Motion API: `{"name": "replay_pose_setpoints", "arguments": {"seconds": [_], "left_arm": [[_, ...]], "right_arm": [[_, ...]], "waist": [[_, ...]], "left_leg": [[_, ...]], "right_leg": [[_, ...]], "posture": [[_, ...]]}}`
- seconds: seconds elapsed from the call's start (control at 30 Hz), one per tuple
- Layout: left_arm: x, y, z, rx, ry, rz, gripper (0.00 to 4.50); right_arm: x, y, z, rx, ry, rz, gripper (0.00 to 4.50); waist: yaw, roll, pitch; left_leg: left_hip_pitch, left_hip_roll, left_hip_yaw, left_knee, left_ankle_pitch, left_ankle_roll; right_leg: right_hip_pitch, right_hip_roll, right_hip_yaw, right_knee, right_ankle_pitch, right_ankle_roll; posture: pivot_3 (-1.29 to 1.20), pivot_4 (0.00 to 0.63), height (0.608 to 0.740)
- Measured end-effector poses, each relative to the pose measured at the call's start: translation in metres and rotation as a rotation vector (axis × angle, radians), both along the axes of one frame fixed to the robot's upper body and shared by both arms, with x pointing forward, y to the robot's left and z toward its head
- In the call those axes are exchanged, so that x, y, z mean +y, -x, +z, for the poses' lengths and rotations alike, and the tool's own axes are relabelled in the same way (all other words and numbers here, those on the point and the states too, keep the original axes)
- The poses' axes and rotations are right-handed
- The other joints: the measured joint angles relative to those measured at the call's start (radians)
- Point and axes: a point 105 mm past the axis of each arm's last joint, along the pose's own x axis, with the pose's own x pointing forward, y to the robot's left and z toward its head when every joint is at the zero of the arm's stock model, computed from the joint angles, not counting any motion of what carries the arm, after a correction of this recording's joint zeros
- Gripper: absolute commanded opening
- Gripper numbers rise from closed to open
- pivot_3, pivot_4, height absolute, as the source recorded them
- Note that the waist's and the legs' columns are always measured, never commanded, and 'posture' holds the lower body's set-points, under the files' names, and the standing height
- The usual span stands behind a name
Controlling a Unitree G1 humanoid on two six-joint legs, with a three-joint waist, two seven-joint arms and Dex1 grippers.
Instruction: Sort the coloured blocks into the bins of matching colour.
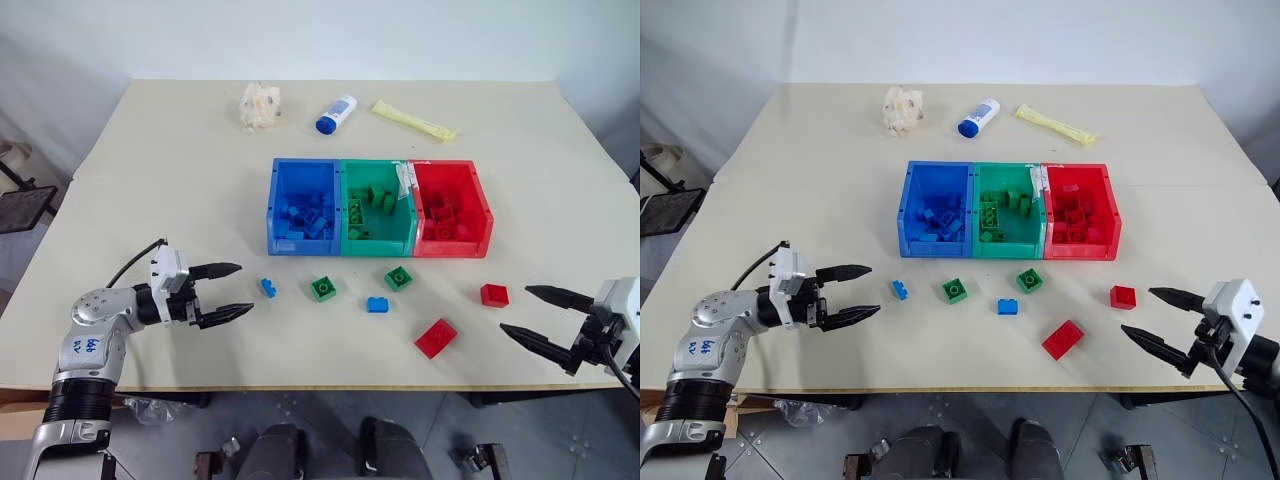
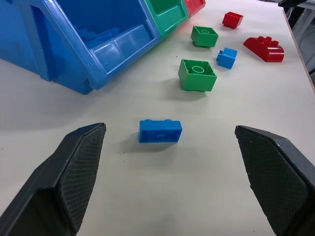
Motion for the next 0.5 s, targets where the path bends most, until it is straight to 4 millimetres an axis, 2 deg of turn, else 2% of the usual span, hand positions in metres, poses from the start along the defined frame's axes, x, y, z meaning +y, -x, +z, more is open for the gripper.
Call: {"name": "replay_pose_setpoints", "arguments": {"seconds": [0.1,0.37,0.5], "left_arm": [[-0.002,-0.002,-0.001,0.026,0.004,0.004,4.47],[-0.016,-0.006,0.01,-0.009,0.037,-0.032,4.47],[-0.028,-0.005,0.017,-0.045,0.036,-0.109,4.47]], "right_arm": [[0.001,-0.001,0.002,-0.004,0.009,-0.001,4.5],[0.012,-0.002,0.013,0.006,0.077,0.016,4.5],[0.004,0.016,0.005,0.08,0.115,0.004,4.5]], "waist": [[0.0,0.0,0.0],[0.002,0.0,0.0],[0.011,0.0,0.0]], "left_leg": [[0.0,0.0,0.0,0.0,0.0,0.0],[0.0,0.0,0.0,0.0,0.0,0.0],[-0.001,-0.001,0.0,0.0,0.0,0.0]], "right_leg": [[0.0,0.0,0.0,0.0,0.0,0.0],[0.0,0.0,0.0,0.0,0.0,0.0],[0.0,0.0,-0.001,-0.001,0.0,0.0]], "posture": [[0.0,0.15,0.74],[0.0,0.15,0.74],[0.0,0.15,0.74]]}}
